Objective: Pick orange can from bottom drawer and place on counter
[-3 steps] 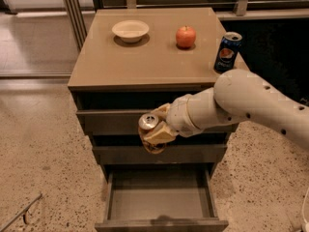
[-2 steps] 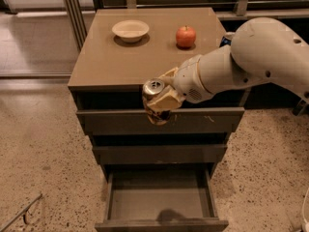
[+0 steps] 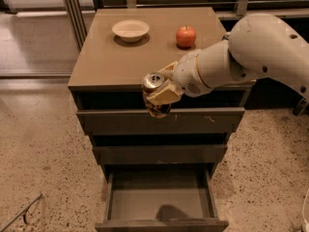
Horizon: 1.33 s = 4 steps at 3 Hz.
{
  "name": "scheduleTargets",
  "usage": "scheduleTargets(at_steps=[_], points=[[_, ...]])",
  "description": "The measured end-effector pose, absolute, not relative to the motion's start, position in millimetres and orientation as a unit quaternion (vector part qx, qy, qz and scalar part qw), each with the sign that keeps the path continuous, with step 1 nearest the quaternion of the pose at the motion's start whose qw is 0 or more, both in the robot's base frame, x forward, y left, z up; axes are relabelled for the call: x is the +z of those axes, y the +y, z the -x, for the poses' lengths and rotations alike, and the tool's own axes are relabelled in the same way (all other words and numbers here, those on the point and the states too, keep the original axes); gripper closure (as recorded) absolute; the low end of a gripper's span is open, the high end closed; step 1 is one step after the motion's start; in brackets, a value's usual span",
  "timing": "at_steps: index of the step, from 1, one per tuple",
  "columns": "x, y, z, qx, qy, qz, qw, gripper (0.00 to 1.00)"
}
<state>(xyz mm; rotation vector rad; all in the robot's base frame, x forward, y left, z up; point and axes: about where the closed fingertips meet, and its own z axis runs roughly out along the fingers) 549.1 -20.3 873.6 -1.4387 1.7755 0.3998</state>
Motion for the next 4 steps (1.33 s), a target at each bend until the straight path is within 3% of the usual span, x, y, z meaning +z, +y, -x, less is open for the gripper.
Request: scheduleTargets(at_steps=[2, 4], points=[[916, -30, -630, 0.119, 0.687, 0.562, 0.445, 1.00], [940, -35, -694, 0.132, 0.689, 0.532, 0.474, 1.00]])
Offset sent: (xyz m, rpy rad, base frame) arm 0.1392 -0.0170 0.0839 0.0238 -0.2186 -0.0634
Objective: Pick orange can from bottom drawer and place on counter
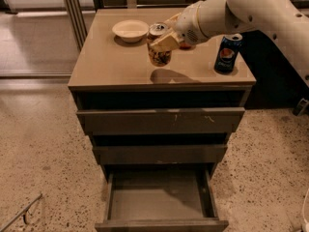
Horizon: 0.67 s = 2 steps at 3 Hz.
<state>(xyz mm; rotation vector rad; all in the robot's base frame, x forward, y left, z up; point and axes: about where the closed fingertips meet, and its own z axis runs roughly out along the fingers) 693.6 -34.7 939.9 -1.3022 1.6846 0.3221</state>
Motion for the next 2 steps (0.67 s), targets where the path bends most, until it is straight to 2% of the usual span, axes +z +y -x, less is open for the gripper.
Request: scheduleTargets(at_steps=[2], points=[[911, -41, -716, 0.195, 0.723, 0.484, 0.453, 1.00]])
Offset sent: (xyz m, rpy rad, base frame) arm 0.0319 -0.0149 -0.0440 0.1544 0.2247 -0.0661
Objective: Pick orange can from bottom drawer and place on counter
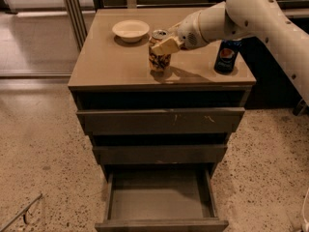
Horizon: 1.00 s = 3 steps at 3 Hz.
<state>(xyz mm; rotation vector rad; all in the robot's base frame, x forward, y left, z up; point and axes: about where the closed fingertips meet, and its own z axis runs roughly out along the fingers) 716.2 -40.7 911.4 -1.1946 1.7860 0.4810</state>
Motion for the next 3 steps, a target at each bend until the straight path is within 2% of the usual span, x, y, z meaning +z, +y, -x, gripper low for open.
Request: scheduleTargets(at_steps=[2, 3], points=[[879, -35, -718, 0.221, 0.738, 0.478, 0.421, 1.00], [879, -35, -718, 0.222, 0.738, 0.478, 0.421, 0.81]])
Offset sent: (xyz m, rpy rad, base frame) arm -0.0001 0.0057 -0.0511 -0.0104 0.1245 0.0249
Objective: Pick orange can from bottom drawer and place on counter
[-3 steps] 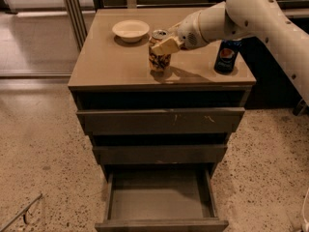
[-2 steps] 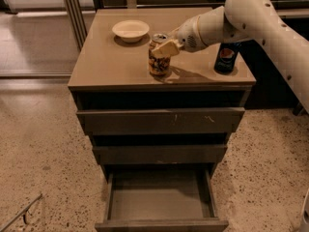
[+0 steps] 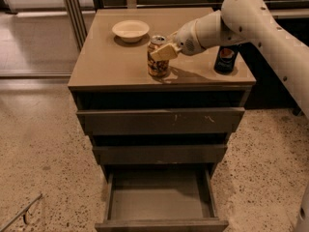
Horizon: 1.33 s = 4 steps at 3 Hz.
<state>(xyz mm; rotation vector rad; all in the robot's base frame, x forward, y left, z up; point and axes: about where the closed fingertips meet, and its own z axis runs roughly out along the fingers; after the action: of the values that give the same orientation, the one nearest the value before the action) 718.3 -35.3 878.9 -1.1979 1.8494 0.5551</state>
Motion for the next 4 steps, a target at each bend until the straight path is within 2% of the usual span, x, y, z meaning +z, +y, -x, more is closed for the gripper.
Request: scheduleTargets(at_steps=[3, 4], points=[[878.9, -35.2, -718.3, 0.222, 0.738, 0.478, 0.421, 0.12], [878.8, -35.1, -718.3, 0.222, 0.738, 0.478, 0.421, 0.00]])
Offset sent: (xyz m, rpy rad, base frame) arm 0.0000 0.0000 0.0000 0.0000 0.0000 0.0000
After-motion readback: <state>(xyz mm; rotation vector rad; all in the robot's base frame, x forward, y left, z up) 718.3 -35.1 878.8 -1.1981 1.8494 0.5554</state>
